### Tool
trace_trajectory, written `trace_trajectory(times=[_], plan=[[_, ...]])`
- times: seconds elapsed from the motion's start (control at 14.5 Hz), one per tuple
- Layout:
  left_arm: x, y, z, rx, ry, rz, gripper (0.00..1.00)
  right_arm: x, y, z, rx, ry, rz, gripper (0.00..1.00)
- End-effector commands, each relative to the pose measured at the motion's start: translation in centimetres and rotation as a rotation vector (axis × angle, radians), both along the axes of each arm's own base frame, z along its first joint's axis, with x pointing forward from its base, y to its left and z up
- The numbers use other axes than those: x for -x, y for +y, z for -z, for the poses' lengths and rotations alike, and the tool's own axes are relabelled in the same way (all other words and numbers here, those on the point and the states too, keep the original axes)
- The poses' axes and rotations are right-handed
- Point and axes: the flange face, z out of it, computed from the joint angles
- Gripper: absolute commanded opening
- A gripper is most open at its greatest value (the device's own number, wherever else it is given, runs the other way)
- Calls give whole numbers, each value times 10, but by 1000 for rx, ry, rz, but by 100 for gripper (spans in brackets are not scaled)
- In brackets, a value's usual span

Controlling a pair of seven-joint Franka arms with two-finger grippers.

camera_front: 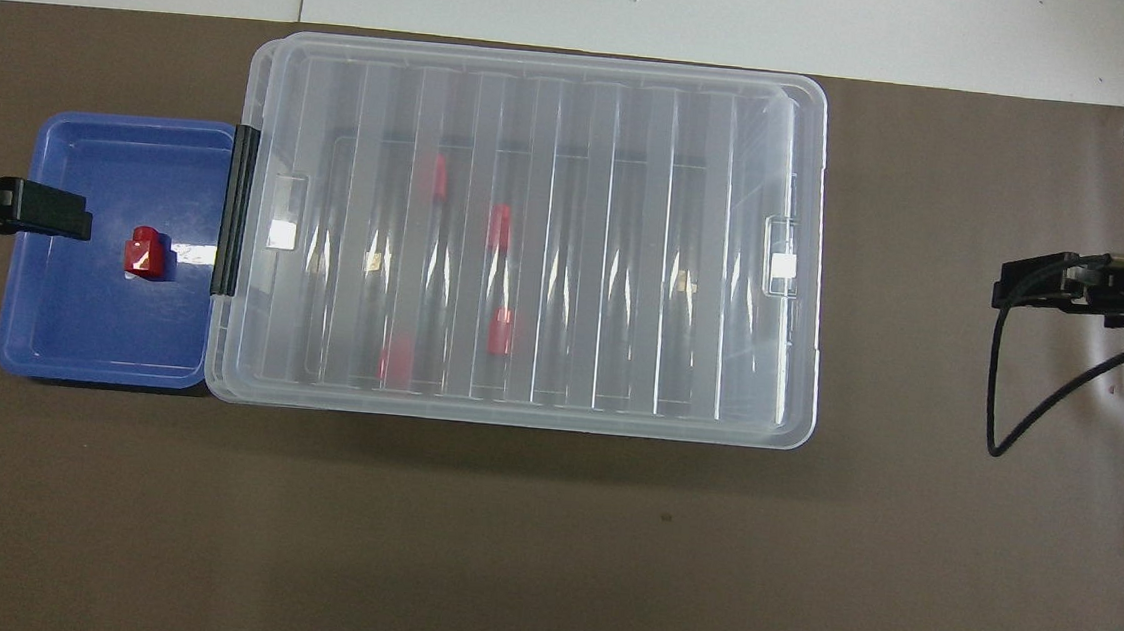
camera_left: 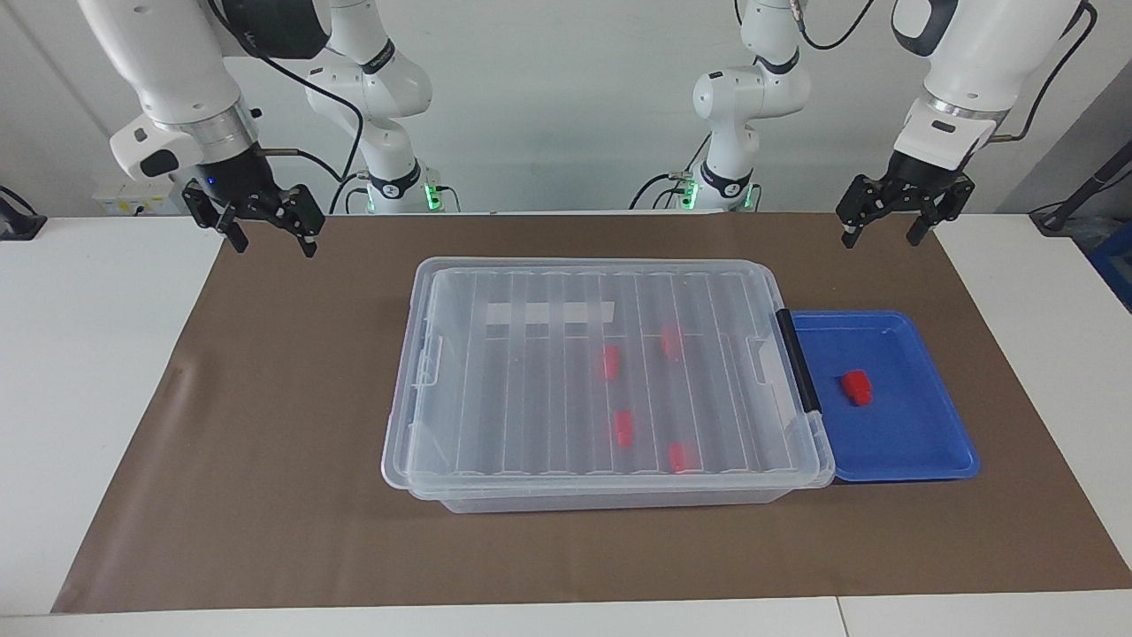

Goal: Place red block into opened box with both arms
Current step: 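Reach the right gripper to the clear lid's edge nearest it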

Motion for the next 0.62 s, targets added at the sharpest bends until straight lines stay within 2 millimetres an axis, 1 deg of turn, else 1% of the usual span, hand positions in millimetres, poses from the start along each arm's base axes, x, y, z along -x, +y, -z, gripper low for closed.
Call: trace_trajectory(times=[0.0, 0.07, 0.28, 0.34, 0.41, 0.55], plan=[[-3, -2, -6, 11, -9, -4, 100, -23, 41, 46, -16, -33, -43, 100], [-3, -2, -6, 11, -10, -3, 100, -32, 52, 58, -20, -50, -55, 100], [-3, -2, -7, 11, -12, -4, 100, -57, 70, 101, -76, -64, -50, 100], [-3, -2, -7, 11, -10, -4, 100, -62, 84, 114, -76, -62, -66, 100], [-3, -2, -7, 11, -10, -4, 100, -66, 86, 125, -75, -57, -67, 100], [-3, -2, -7, 11, -10, -4, 100, -68, 88, 135, -71, -45, -69, 100]])
